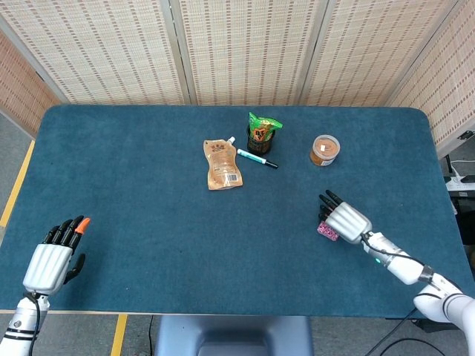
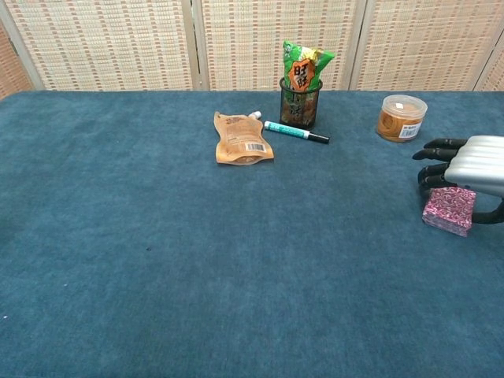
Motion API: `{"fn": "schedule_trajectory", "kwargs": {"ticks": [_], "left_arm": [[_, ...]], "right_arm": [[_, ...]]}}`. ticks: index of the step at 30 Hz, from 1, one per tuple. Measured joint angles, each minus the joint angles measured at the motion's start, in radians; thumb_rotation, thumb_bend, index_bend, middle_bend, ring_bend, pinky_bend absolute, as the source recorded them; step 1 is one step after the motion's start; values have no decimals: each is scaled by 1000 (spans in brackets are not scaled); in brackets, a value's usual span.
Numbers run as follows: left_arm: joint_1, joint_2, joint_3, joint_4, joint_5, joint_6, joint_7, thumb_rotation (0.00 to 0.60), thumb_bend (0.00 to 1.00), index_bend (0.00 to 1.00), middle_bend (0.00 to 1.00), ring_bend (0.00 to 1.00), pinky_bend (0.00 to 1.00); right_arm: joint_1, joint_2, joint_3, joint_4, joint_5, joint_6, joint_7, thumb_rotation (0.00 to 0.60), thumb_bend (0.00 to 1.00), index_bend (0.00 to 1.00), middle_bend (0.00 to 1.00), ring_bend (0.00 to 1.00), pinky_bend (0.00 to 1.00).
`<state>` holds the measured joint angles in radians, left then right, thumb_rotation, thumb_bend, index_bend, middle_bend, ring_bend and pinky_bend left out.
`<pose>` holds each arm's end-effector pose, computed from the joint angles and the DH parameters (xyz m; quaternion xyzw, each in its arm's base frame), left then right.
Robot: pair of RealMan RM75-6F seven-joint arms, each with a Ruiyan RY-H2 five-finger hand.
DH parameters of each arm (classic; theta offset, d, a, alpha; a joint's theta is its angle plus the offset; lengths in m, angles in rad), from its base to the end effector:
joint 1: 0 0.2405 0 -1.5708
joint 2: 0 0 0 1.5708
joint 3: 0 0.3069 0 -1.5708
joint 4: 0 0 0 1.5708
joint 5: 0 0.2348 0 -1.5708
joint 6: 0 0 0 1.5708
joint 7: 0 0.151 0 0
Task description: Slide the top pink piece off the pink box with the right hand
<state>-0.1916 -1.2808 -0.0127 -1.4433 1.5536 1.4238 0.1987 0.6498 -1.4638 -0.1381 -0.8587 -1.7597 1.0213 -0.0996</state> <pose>-0.3637 0.2260 0.0963 -0.6829 -0.3018 -0.3396 0.5720 -0.3588 -0.3862 0.0265 0.8865 -0.0769 0.1689 0.4239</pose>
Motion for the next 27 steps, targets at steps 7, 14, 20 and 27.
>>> {"fn": "schedule_trajectory", "kwargs": {"ticks": [7, 14, 20, 27], "left_arm": [[0, 1, 1, 0, 3, 0, -4, 600, 477, 0, 71, 109, 200], [1, 3, 3, -2, 7, 4, -8, 600, 476, 0, 71, 109, 200], [2, 5, 4, -4, 9, 7, -9, 600, 475, 0, 71, 109, 200], [1, 5, 6, -5, 13, 8, -10, 600, 476, 0, 71, 109, 200]], "right_arm": [[0, -2, -4, 5, -4, 12, 5, 600, 220, 376, 270, 64, 27], [-1, -3, -3, 3, 0, 18, 4, 600, 219, 452, 319, 92, 34], [-3, 4, -1, -5, 1, 29, -5, 600, 220, 536, 353, 132, 42], [-4, 15, 3, -20, 1, 43, -15, 600, 219, 574, 374, 150, 46]]}}
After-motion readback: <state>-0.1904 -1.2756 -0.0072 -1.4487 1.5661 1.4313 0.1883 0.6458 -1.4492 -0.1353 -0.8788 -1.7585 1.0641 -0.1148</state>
